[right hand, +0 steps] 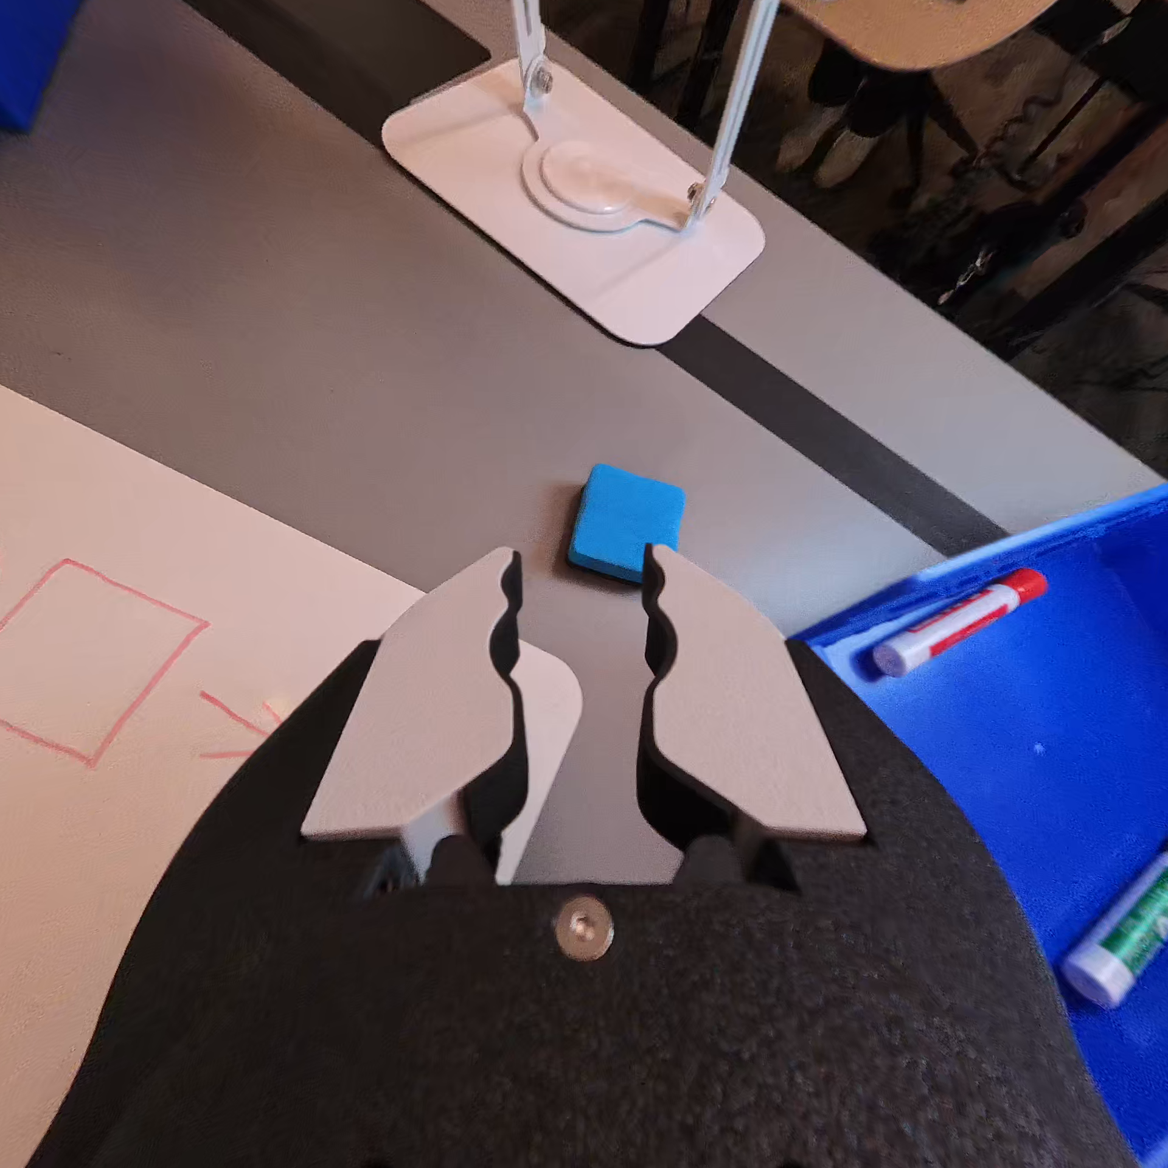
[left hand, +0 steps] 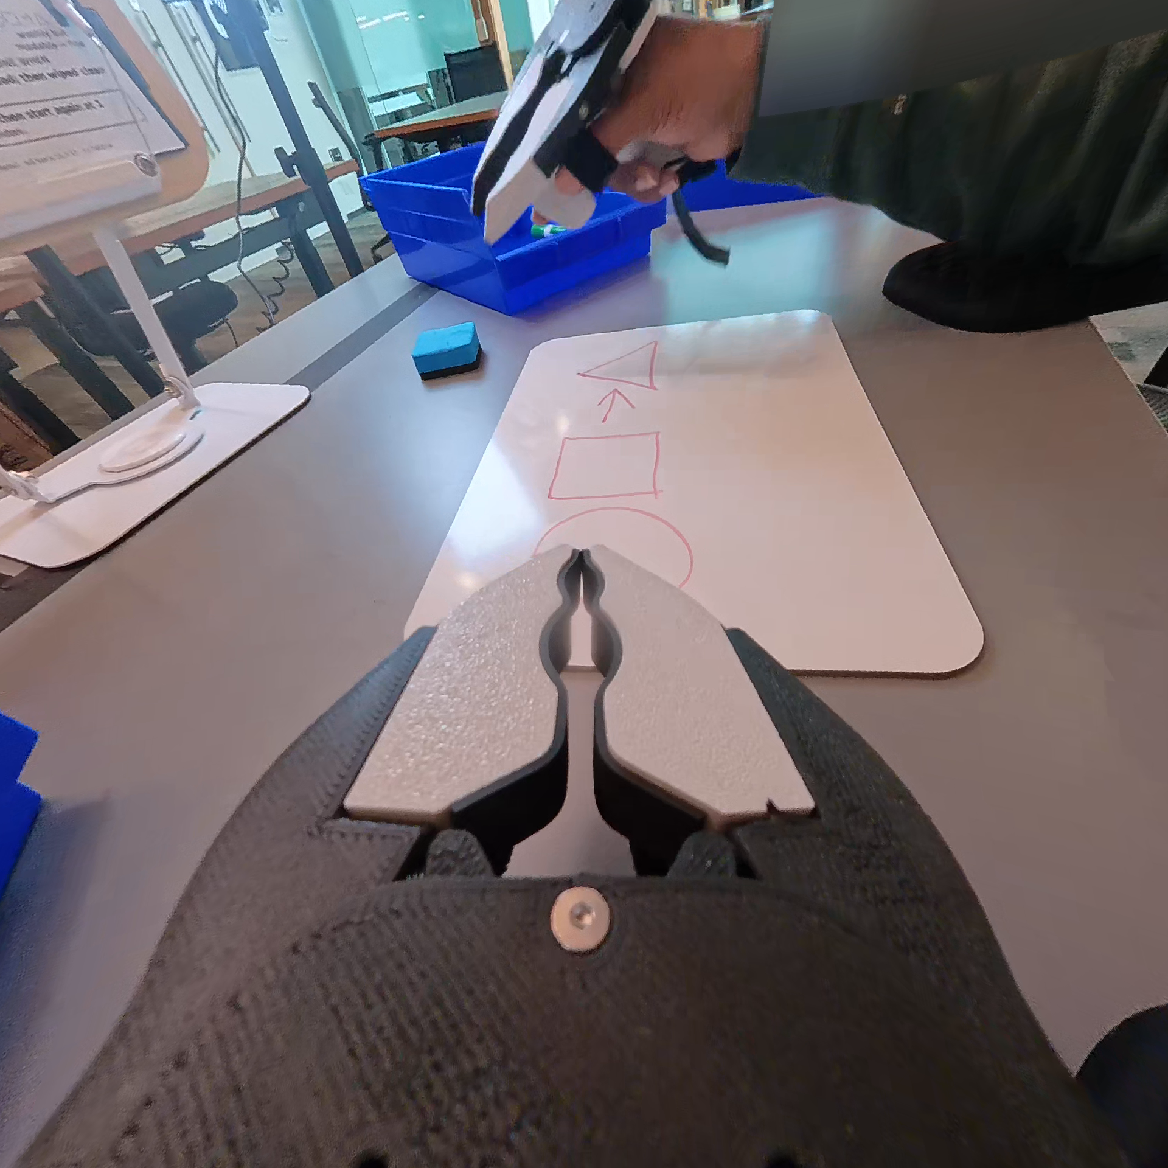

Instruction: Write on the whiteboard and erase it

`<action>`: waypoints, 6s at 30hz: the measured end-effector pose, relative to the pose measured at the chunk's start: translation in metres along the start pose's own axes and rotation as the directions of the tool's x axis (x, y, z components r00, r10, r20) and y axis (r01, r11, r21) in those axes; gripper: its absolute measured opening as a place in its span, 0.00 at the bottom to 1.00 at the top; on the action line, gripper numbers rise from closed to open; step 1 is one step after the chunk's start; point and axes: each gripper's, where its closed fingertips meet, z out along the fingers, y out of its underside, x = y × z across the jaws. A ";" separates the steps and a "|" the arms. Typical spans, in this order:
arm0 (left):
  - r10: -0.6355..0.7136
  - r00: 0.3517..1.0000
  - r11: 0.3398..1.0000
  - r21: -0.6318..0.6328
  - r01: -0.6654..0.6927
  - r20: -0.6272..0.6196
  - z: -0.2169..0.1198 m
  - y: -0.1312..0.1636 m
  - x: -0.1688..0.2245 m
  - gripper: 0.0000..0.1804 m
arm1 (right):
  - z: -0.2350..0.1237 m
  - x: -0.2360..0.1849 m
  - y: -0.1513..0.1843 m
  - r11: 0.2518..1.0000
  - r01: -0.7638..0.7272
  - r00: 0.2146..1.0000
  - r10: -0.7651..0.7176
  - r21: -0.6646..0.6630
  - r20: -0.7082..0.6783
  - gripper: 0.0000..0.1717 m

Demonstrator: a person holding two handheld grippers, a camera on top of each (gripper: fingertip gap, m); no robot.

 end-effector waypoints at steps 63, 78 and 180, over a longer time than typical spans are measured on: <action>0.183 0.865 0.859 -0.351 -0.372 -0.468 0.032 0.038 0.115 0.00 | -0.063 -0.130 0.117 0.921 0.235 0.921 -0.110 -0.309 0.374 0.28; 0.195 0.875 0.846 -0.374 -0.379 -0.443 0.036 0.038 0.116 0.00 | -0.014 -0.054 0.099 0.941 -0.001 0.965 0.090 -0.339 0.246 0.28; 0.212 0.873 0.830 -0.391 -0.399 -0.440 0.027 0.039 0.126 0.00 | 0.004 -0.263 0.032 0.814 0.563 0.655 -0.334 -0.143 0.678 0.28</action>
